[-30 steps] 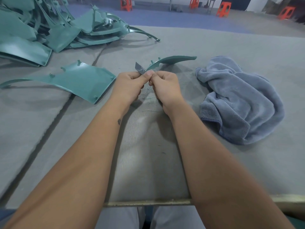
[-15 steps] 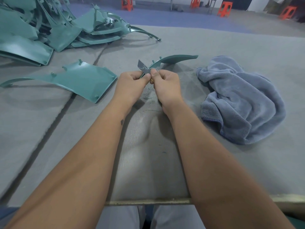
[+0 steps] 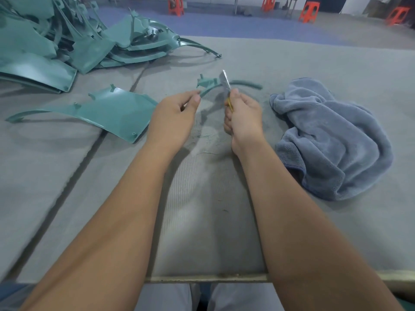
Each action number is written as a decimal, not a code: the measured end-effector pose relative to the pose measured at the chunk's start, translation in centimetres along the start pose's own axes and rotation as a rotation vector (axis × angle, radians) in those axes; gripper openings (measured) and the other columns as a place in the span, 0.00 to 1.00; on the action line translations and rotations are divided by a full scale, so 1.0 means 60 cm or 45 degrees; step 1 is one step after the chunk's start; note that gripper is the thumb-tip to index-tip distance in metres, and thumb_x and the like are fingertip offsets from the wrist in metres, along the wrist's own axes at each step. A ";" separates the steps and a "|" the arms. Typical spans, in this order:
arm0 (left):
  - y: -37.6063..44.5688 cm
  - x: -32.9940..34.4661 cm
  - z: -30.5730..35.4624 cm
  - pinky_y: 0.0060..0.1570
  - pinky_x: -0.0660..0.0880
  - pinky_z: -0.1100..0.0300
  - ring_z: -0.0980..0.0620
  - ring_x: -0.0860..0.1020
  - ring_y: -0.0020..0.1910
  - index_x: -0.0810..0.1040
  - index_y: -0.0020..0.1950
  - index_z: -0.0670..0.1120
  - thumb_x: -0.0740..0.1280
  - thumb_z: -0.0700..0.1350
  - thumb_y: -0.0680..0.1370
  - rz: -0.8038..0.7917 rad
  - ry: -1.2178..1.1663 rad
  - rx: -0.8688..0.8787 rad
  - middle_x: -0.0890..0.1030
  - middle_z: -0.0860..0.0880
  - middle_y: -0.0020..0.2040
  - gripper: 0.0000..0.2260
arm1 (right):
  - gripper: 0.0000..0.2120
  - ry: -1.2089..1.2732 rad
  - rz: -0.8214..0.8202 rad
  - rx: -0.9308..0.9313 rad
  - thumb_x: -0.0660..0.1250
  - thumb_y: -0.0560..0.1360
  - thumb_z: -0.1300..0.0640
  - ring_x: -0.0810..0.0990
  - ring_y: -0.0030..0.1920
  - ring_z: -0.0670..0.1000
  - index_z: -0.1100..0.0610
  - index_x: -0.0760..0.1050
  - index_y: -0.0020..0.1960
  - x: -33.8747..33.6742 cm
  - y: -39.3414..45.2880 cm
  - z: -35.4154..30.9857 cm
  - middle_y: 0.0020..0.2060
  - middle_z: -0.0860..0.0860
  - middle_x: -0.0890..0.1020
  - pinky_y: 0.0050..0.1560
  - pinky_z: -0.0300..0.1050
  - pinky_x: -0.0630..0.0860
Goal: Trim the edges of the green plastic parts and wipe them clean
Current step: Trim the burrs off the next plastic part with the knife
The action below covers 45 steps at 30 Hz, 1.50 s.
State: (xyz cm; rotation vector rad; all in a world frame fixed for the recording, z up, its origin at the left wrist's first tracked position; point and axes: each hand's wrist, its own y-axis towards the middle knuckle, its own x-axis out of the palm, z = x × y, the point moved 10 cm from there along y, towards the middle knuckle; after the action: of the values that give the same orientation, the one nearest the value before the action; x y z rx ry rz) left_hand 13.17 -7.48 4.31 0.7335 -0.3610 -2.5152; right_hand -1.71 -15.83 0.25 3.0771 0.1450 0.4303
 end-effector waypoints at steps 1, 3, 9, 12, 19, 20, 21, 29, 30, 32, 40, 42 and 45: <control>-0.001 0.000 0.000 0.46 0.68 0.64 0.61 0.77 0.46 0.81 0.60 0.58 0.60 0.52 0.82 -0.049 0.083 0.017 0.84 0.61 0.50 0.11 | 0.18 0.032 0.033 0.023 0.59 0.81 0.53 0.59 0.20 0.45 0.55 0.70 0.34 -0.008 0.001 0.001 0.21 0.47 0.65 0.22 0.38 0.56; -0.004 0.005 -0.006 0.54 0.68 0.63 0.57 0.76 0.57 0.77 0.66 0.58 0.60 0.51 0.82 -0.135 0.186 0.000 0.81 0.57 0.60 0.14 | 0.17 0.121 0.055 0.079 0.59 0.81 0.53 0.59 0.21 0.44 0.56 0.70 0.35 -0.016 0.001 0.007 0.22 0.47 0.65 0.22 0.37 0.56; -0.005 0.030 0.016 0.49 0.71 0.55 0.44 0.78 0.53 0.76 0.63 0.48 0.58 0.44 0.80 -0.157 0.473 0.084 0.82 0.46 0.54 0.14 | 0.15 -0.037 -0.214 0.067 0.60 0.80 0.58 0.64 0.21 0.45 0.55 0.72 0.35 0.022 -0.016 0.007 0.21 0.47 0.70 0.22 0.36 0.61; -0.004 0.039 0.015 0.43 0.68 0.55 0.43 0.78 0.51 0.76 0.64 0.50 0.59 0.51 0.81 -0.159 0.486 0.076 0.82 0.44 0.51 0.14 | 0.14 -0.103 -0.300 0.013 0.61 0.79 0.62 0.66 0.22 0.45 0.56 0.71 0.35 0.036 -0.025 0.001 0.22 0.47 0.72 0.23 0.36 0.63; 0.008 0.018 0.031 0.39 0.66 0.52 0.39 0.75 0.44 0.76 0.49 0.43 0.56 0.48 0.82 0.068 0.706 0.174 0.80 0.42 0.44 0.12 | 0.10 -0.058 -0.342 0.016 0.60 0.80 0.62 0.70 0.24 0.46 0.58 0.73 0.40 0.044 -0.035 -0.010 0.28 0.52 0.78 0.26 0.38 0.65; 0.009 0.017 0.032 0.37 0.65 0.52 0.40 0.74 0.42 0.75 0.47 0.43 0.56 0.47 0.82 0.083 0.718 0.176 0.79 0.43 0.43 0.11 | 0.12 -0.116 -0.338 0.037 0.60 0.80 0.62 0.68 0.23 0.46 0.57 0.73 0.39 0.044 -0.035 -0.006 0.26 0.52 0.76 0.25 0.37 0.63; 0.010 0.016 0.033 0.36 0.63 0.53 0.41 0.73 0.40 0.73 0.45 0.44 0.56 0.47 0.82 0.097 0.706 0.174 0.77 0.44 0.40 0.11 | 0.13 -0.180 -0.336 0.051 0.60 0.80 0.62 0.66 0.22 0.46 0.57 0.72 0.37 0.044 -0.035 -0.003 0.25 0.52 0.74 0.23 0.36 0.62; 0.007 0.034 -0.008 0.38 0.69 0.55 0.53 0.73 0.32 0.76 0.35 0.49 0.63 0.52 0.70 -0.153 -0.096 -0.214 0.76 0.56 0.28 0.09 | 0.17 -0.351 -0.334 -0.039 0.60 0.80 0.61 0.63 0.21 0.40 0.55 0.74 0.33 0.050 -0.033 -0.002 0.20 0.42 0.68 0.24 0.31 0.60; 0.006 0.039 -0.006 0.34 0.67 0.59 0.56 0.70 0.28 0.77 0.34 0.50 0.65 0.51 0.71 -0.193 -0.167 -0.222 0.73 0.57 0.25 0.08 | 0.17 -0.361 -0.325 -0.043 0.60 0.81 0.61 0.63 0.22 0.40 0.55 0.72 0.33 0.048 -0.032 -0.002 0.20 0.42 0.68 0.25 0.32 0.60; 0.006 0.046 -0.002 0.27 0.64 0.69 0.63 0.68 0.22 0.81 0.42 0.50 0.68 0.46 0.76 -0.289 -0.212 -0.200 0.72 0.59 0.22 0.04 | 0.18 -0.359 -0.299 -0.057 0.59 0.81 0.61 0.62 0.23 0.41 0.56 0.68 0.31 0.045 -0.031 -0.004 0.22 0.45 0.67 0.25 0.34 0.60; 0.013 0.038 -0.010 0.22 0.56 0.68 0.60 0.58 0.23 0.83 0.50 0.51 0.67 0.48 0.79 -0.406 -0.411 -0.246 0.65 0.57 0.26 0.05 | 0.15 -0.065 -0.420 -0.032 0.58 0.82 0.61 0.62 0.22 0.41 0.57 0.73 0.37 0.055 -0.040 -0.014 0.23 0.47 0.67 0.23 0.32 0.60; 0.017 0.033 -0.006 0.22 0.59 0.70 0.61 0.61 0.21 0.83 0.49 0.50 0.67 0.48 0.79 -0.338 -0.354 -0.194 0.68 0.59 0.23 0.06 | 0.14 -0.059 -0.400 -0.038 0.58 0.82 0.61 0.62 0.22 0.41 0.58 0.73 0.38 0.054 -0.040 -0.015 0.23 0.46 0.67 0.23 0.31 0.60; 0.021 0.031 -0.003 0.33 0.63 0.65 0.56 0.65 0.29 0.84 0.46 0.49 0.69 0.51 0.78 -0.177 -0.224 -0.123 0.71 0.54 0.30 0.08 | 0.14 -0.033 -0.319 -0.043 0.58 0.82 0.62 0.62 0.23 0.40 0.58 0.73 0.38 0.044 -0.038 -0.015 0.22 0.45 0.68 0.24 0.30 0.61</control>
State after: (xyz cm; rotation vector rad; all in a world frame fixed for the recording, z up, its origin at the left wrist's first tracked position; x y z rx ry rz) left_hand 12.41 -9.54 3.85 0.5178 -0.2538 -2.7163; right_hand 0.39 -13.31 1.77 2.9745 0.5097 0.3755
